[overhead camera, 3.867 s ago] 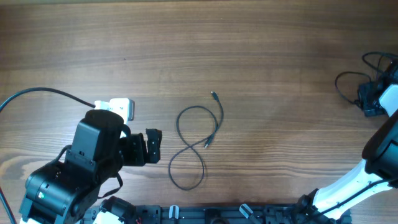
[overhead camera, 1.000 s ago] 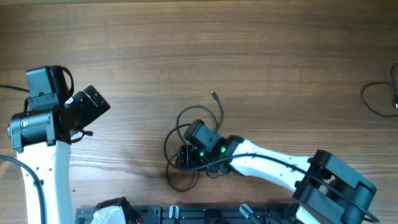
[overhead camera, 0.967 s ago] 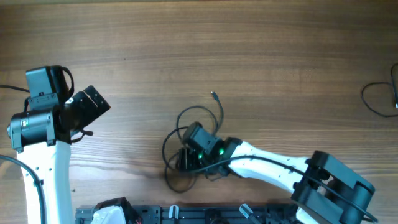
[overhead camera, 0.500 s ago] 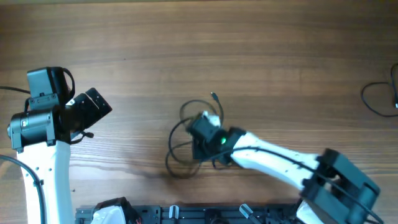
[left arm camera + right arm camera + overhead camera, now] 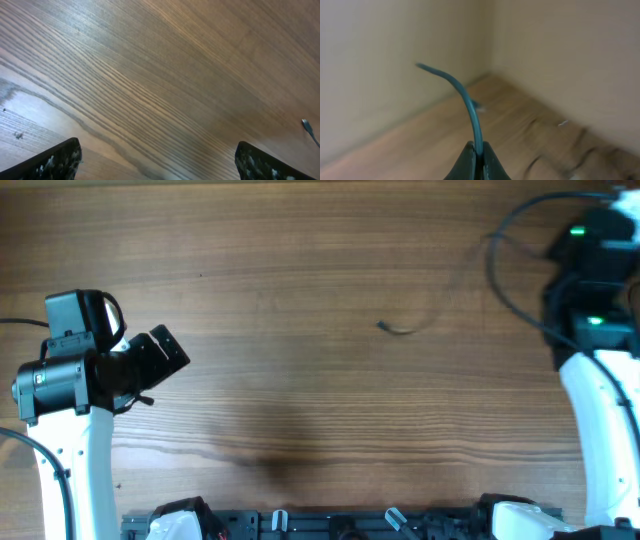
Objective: Untangle cables
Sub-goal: 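Lift the last cable and carry it to the right edge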
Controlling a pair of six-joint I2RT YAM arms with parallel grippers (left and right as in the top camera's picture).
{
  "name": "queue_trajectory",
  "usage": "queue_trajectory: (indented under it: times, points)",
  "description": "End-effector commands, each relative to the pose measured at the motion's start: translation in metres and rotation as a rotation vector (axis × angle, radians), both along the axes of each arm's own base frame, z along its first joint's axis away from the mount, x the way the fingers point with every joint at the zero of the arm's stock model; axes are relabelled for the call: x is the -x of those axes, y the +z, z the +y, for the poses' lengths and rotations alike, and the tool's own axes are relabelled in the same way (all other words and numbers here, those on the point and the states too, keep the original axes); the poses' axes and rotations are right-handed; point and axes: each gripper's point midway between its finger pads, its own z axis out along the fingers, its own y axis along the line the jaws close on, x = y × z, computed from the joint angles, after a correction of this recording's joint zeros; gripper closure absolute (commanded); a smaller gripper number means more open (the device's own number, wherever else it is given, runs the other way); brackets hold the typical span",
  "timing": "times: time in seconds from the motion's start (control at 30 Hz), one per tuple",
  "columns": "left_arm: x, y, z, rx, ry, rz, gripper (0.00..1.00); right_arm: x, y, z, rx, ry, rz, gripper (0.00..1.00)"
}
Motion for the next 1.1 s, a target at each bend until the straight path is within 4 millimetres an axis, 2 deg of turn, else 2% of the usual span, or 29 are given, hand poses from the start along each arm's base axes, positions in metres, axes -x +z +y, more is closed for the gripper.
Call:
queue_trajectory:
  times: [0.0,0.1,0.13,0.2,0.23,0.3,0.47,0.5,0.53,0.57,0.6,0.73,0.83,0.87,0.93,1.0,1.07]
  points:
    - [0.000,0.003,-0.004,0.019,-0.024,-0.015,0.00,0.036,0.029,-0.073,0.062,-0.177,-0.062,0.96]
    - [-0.001,0.004,-0.013,0.052,-0.075,-0.025,0.00,0.077,0.023,-0.143,-0.039,-0.338,-0.167,0.96]
    - [-0.001,0.004,-0.017,0.063,-0.101,-0.024,0.00,0.086,0.015,-0.161,-0.088,-0.355,-0.196,0.96]
    - [0.002,0.003,-0.017,0.065,-0.101,-0.015,0.00,0.093,-0.009,-0.183,-0.248,-0.359,-0.268,0.96]
    - [0.002,0.002,-0.017,0.065,-0.104,-0.012,0.00,0.090,-0.017,-0.186,-0.298,-0.341,-0.279,0.96]
    - [0.004,0.002,-0.021,0.079,-0.128,-0.006,0.00,0.079,-0.049,-0.193,-0.400,-0.289,-0.245,0.96]
    - [0.010,0.000,-0.023,0.091,-0.130,0.019,0.00,0.078,-0.122,-0.199,-0.574,-0.360,-0.139,0.96]
    - [0.011,0.000,-0.024,0.092,-0.130,0.023,0.00,0.079,-0.140,-0.198,-0.605,-0.374,-0.095,0.53]
    - [0.011,0.000,-0.024,0.093,-0.130,0.024,0.00,0.080,-0.148,-0.197,-0.620,-0.381,-0.074,0.35]
    - [0.011,0.000,-0.024,0.092,-0.130,0.024,0.00,0.080,-0.155,-0.192,-0.646,-0.377,-0.057,0.07]
    - [0.011,0.000,-0.024,0.092,-0.130,0.024,0.00,0.079,-0.161,-0.186,-0.697,-0.373,-0.056,0.00]
    - [0.013,-0.001,-0.024,0.094,-0.130,0.028,0.00,0.089,-0.193,-0.146,-0.985,-0.430,-0.035,0.01]
    - [0.013,-0.001,-0.024,0.095,-0.130,0.030,0.00,0.084,-0.216,-0.098,-1.122,-0.369,0.074,0.00]
    - [0.013,-0.001,-0.024,0.095,-0.129,0.030,0.00,0.075,-0.232,-0.068,-1.130,-0.313,0.151,0.01]
    - [0.013,-0.001,-0.024,0.094,-0.130,0.031,0.00,0.051,-0.243,-0.032,-1.053,-0.145,0.233,0.00]
    - [0.013,-0.001,-0.025,0.090,-0.152,0.027,0.00,0.027,-0.247,0.001,-0.903,0.085,0.358,0.00]
    - [0.011,0.000,-0.025,0.088,-0.161,0.019,0.00,0.009,-0.257,0.028,-0.609,0.338,0.549,0.00]
